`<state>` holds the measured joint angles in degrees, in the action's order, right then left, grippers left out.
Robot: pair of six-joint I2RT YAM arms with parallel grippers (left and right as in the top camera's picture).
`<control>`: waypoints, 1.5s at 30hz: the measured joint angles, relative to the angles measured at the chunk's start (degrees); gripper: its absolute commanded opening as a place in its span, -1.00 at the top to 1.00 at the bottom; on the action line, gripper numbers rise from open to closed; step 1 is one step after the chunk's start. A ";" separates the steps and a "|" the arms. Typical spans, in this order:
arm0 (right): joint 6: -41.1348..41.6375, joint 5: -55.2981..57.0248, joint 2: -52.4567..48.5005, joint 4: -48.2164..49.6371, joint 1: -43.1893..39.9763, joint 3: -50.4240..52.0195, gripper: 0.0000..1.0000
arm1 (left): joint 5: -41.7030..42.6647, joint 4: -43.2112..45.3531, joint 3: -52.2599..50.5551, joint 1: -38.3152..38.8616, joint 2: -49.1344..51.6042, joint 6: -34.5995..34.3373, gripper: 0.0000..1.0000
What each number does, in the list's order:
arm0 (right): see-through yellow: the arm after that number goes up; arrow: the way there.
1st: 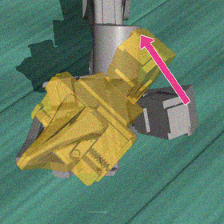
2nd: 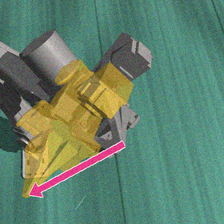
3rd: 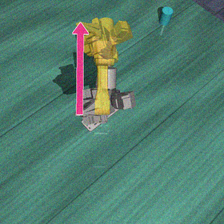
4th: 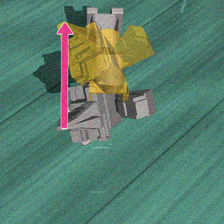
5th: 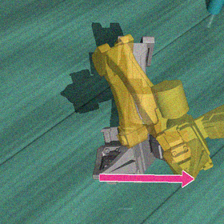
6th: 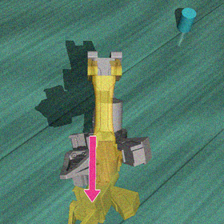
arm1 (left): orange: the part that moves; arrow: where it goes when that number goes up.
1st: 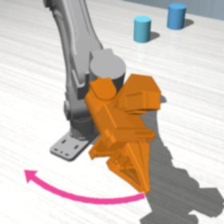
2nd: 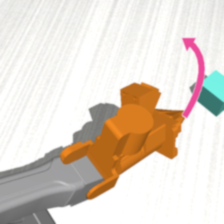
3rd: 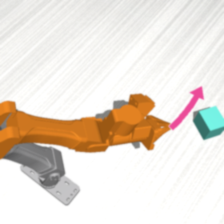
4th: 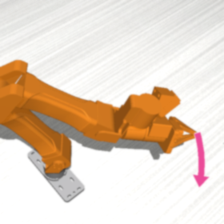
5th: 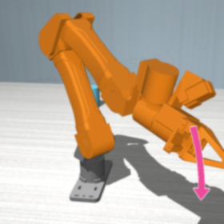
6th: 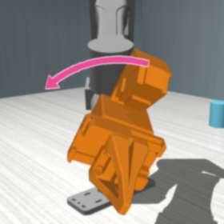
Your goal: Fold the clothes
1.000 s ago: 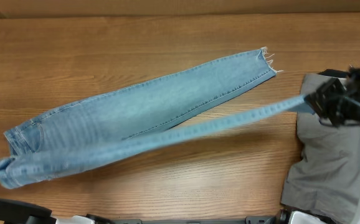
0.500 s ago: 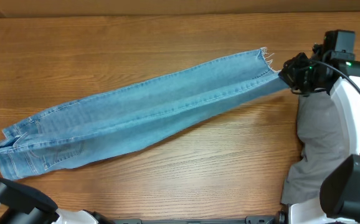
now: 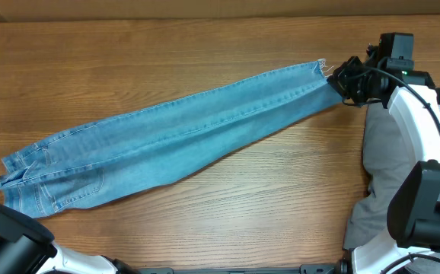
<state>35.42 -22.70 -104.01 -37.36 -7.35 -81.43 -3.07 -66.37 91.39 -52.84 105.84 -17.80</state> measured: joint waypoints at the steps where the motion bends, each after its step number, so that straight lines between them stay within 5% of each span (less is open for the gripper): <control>1: -0.02 0.04 0.00 0.50 0.31 -0.02 0.92 | -0.02 0.22 0.00 0.00 0.09 -0.15 0.89; 27: 0.63 0.74 -5.70 9.05 3.19 -0.02 0.91 | -1.07 3.41 0.04 0.00 1.44 -0.33 0.83; 29: 0.61 0.66 -6.34 9.79 3.32 -0.02 0.61 | -1.07 3.43 0.04 0.00 1.44 -0.33 0.81; 31: 0.74 0.96 -7.26 11.50 3.39 -0.02 -0.37 | -1.14 3.43 0.04 0.00 1.44 -0.33 0.77; 32: 0.87 1.42 -7.65 12.68 3.37 -0.04 -0.52 | -1.66 3.74 0.07 0.00 1.44 -0.31 0.74; 40: -1.55 -2.03 -8.33 16.85 3.10 -0.42 -0.72 | -4.04 4.31 0.28 -0.17 1.44 -0.37 0.34; 44: -4.79 -3.17 -7.82 11.04 3.08 -0.44 -0.80 | -4.66 4.35 0.31 -0.17 1.44 -0.39 -0.15; 45: -5.64 -3.41 -7.54 9.97 3.08 -0.44 -0.81 | -4.72 4.35 0.33 -0.17 1.44 -0.57 -0.43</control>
<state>29.78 -26.11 -111.55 -27.40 -4.27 -81.87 -7.79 -62.02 91.72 -53.01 107.28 -18.37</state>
